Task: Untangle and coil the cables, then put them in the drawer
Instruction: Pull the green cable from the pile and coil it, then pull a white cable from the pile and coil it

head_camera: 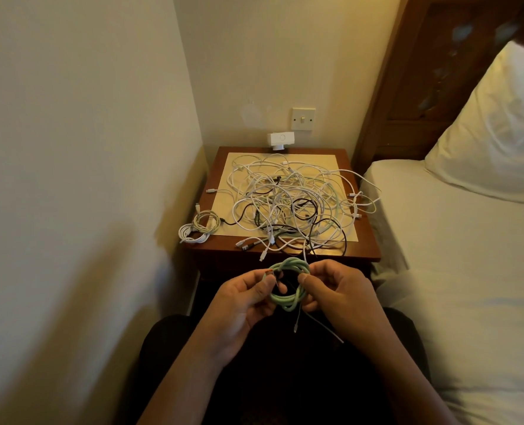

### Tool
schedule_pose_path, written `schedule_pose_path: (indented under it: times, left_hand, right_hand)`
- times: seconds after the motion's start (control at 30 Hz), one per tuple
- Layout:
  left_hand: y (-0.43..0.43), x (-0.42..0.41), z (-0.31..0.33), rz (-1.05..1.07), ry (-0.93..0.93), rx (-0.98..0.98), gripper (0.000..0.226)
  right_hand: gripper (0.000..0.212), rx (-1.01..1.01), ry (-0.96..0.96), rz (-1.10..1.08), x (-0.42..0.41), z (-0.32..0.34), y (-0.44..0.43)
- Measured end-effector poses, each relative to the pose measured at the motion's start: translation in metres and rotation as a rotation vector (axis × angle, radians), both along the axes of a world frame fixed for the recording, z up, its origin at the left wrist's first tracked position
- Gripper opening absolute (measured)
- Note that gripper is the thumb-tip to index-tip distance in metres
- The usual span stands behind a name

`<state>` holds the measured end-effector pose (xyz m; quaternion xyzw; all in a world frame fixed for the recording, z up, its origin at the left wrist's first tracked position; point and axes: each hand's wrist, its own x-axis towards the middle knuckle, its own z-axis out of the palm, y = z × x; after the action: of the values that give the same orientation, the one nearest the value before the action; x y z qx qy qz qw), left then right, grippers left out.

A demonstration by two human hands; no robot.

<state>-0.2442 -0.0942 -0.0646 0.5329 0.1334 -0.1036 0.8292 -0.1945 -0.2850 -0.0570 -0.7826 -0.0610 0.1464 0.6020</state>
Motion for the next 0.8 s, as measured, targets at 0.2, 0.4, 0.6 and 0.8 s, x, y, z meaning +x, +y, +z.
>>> schedule_pose_path:
  times: [0.2,0.4,0.6,0.8]
  left_hand:
    - [0.002,0.01,0.005,-0.051,-0.081,0.496,0.024]
    - [0.03,0.04,0.011,-0.125,-0.052,0.663,0.024]
    - [0.096,0.118,0.008,0.206,-0.071,0.791,0.035]
    - [0.181,0.23,-0.014,0.189,0.03,1.013,0.025]
  right_hand:
    - [0.01,-0.032,0.001,0.001,0.012,-0.009,0.002]
    - [0.018,-0.027,-0.015,0.052,0.034,-0.015,0.008]
    - [0.021,-0.174,-0.173,0.035,0.074,-0.016,0.006]
    - [0.018,-0.231,-0.26,-0.048,0.117,-0.014,-0.004]
